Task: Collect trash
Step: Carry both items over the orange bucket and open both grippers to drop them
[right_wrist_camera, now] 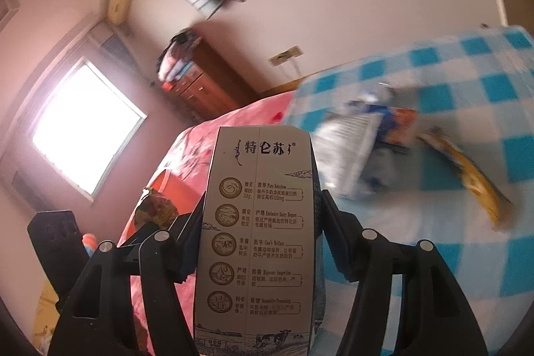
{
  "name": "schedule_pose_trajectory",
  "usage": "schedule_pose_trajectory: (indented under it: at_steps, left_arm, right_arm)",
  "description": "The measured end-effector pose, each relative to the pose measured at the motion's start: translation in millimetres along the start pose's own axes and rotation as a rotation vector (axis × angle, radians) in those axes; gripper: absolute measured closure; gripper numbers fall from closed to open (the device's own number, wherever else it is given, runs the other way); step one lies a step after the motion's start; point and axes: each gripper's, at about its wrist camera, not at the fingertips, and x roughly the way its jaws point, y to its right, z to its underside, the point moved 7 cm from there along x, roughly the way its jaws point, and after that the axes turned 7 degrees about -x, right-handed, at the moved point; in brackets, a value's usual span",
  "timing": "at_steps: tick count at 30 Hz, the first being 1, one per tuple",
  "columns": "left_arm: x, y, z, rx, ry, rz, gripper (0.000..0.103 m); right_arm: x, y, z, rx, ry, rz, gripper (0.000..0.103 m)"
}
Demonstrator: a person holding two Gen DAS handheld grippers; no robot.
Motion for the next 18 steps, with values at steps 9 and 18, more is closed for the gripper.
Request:
schedule_pose_trajectory:
  at_steps: [9, 18]
  left_arm:
    - [-59, -46, -42, -0.037, 0.145, -0.105, 0.076]
    - [-104, -121, -61, -0.124, 0.221, -0.281, 0.076]
  right_arm:
    - [52, -96, -29, -0.145, -0.066, -0.123, 0.04]
    - [119, -197, -44, -0.232, -0.126, -0.276, 0.04]
